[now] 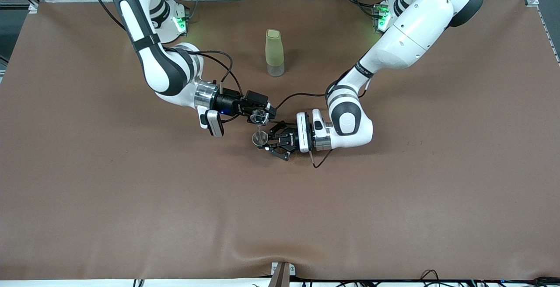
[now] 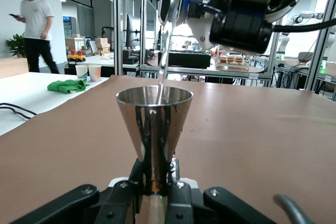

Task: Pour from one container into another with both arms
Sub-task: 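Tilt the beaker with the right gripper, pouring liquid into the jigger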

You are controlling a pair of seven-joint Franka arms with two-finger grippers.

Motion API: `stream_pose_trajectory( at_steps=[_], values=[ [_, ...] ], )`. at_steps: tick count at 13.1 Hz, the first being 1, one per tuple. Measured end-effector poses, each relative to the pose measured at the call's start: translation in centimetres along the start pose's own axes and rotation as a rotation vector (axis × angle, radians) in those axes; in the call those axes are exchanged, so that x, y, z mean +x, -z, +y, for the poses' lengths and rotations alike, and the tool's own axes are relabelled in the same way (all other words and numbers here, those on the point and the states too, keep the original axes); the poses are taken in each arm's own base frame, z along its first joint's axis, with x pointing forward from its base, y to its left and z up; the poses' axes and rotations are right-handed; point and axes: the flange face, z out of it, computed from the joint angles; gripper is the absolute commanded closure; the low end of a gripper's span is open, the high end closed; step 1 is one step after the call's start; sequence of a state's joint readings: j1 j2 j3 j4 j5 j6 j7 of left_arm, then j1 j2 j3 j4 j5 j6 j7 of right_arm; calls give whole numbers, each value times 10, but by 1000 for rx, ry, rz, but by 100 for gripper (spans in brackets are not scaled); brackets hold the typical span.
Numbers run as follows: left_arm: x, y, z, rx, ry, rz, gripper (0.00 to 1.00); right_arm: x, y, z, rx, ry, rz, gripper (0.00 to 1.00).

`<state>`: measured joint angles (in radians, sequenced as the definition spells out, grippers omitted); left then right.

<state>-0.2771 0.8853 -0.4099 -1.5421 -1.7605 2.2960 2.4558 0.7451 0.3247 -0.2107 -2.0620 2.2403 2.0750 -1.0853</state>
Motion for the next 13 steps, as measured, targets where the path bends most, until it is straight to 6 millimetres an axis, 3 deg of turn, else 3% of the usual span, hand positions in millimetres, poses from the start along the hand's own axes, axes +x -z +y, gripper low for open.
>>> stream_pose_trajectory(
  at_steps=[13],
  values=[
    [8, 7, -2, -7, -1, 24, 100, 6, -3, -8, 13, -157, 3, 100]
  ],
)
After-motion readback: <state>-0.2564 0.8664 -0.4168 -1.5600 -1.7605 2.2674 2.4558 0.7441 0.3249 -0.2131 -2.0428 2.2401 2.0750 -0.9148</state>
